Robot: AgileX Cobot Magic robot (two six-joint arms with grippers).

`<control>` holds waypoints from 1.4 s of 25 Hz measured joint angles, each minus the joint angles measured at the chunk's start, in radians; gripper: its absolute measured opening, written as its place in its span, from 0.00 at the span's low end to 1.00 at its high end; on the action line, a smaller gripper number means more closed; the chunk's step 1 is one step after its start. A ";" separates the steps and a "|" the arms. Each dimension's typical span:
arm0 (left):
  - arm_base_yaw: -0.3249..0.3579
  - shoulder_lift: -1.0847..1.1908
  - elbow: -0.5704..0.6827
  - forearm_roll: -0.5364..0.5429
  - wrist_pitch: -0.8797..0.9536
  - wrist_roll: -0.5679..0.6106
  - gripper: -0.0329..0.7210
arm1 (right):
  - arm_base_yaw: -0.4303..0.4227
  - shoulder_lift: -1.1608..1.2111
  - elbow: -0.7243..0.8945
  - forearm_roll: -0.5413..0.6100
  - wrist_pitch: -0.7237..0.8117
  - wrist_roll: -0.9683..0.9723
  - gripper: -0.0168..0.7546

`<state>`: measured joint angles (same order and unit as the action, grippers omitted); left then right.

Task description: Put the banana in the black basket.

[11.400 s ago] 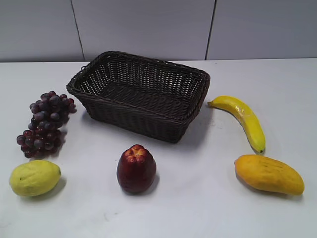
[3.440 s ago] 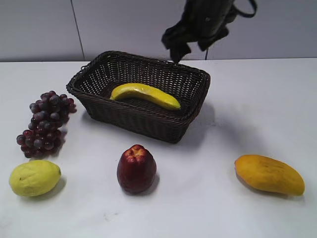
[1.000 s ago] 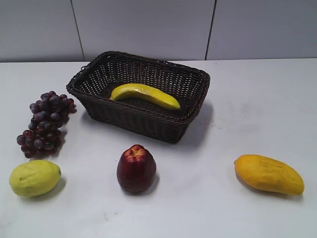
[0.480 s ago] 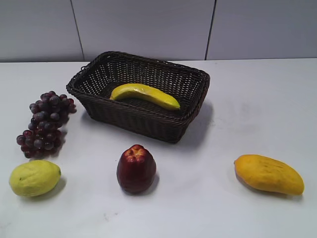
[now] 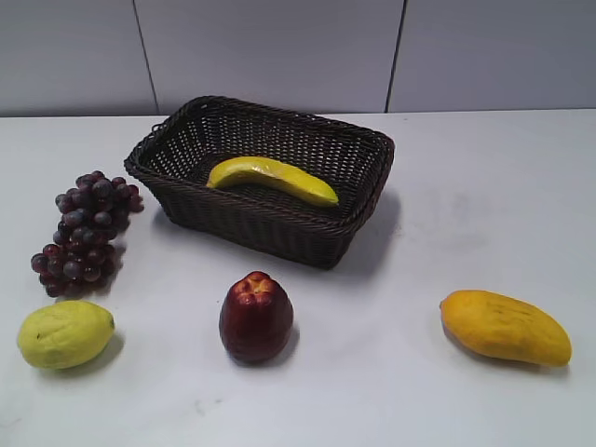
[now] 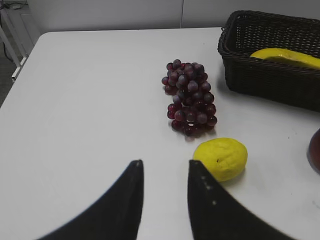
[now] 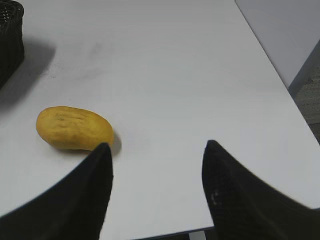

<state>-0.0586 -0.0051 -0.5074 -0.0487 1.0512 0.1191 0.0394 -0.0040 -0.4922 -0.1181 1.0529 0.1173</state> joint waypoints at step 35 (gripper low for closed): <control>0.000 0.000 0.000 0.000 0.000 0.000 0.34 | -0.001 -0.001 0.000 0.067 0.000 -0.090 0.63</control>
<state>-0.0586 -0.0051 -0.5074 -0.0487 1.0512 0.1191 0.0386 -0.0050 -0.4922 -0.0506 1.0529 0.0273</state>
